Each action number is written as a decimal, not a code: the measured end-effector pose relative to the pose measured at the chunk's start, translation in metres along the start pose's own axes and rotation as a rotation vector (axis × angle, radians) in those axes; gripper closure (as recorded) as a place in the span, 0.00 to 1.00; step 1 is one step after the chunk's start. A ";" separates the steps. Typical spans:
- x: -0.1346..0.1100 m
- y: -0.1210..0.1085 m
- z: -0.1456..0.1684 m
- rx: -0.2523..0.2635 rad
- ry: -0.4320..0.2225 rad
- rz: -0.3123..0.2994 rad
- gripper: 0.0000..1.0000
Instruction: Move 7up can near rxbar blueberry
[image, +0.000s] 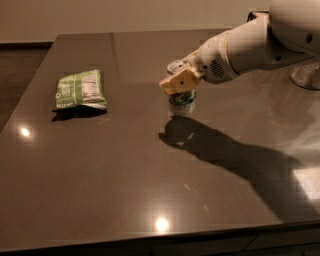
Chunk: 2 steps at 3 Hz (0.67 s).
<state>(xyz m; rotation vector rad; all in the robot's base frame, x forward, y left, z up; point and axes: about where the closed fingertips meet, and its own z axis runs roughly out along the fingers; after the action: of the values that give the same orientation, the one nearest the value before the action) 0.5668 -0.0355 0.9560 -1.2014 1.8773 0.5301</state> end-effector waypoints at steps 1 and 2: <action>0.009 -0.037 0.002 0.048 -0.041 0.053 1.00; 0.018 -0.062 0.008 0.075 -0.074 0.094 1.00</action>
Offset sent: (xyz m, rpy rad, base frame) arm 0.0834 -0.0515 -0.0271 0.1404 -0.0079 -0.1689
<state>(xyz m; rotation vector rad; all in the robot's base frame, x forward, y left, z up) 0.6213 -0.0676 0.9415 -1.0354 1.8804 0.5432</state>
